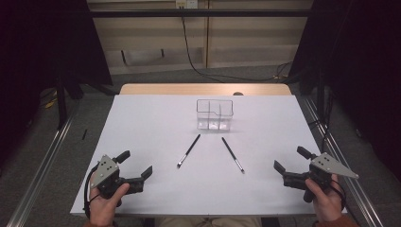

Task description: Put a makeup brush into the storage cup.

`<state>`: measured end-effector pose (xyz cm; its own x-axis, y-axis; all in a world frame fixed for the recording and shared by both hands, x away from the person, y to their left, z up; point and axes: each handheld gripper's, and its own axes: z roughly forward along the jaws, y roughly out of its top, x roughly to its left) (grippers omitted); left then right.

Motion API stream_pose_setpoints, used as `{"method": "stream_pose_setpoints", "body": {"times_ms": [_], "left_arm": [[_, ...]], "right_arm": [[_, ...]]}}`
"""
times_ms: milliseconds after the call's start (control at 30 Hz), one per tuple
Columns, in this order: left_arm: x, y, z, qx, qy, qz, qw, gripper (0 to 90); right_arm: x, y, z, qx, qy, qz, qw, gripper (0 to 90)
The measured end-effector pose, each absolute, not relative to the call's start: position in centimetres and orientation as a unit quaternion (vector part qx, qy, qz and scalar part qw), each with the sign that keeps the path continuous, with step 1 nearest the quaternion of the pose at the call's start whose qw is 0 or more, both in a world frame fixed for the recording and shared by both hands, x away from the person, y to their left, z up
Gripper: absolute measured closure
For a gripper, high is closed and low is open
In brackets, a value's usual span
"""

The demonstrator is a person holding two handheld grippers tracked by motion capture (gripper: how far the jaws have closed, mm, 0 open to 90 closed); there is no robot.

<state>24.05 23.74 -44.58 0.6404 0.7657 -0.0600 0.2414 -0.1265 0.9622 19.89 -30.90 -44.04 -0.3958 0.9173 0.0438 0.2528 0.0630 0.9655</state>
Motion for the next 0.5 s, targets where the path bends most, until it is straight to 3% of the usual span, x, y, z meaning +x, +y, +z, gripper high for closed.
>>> {"method": "stream_pose_setpoints", "body": {"times_ms": [500], "left_arm": [[24.1, 23.58, -44.52, 0.717, 0.353, 0.233, 0.554, 3.3]], "right_arm": [[19.75, -31.07, -44.08, 0.441, 0.657, 0.521, 0.319, 0.0]]}}
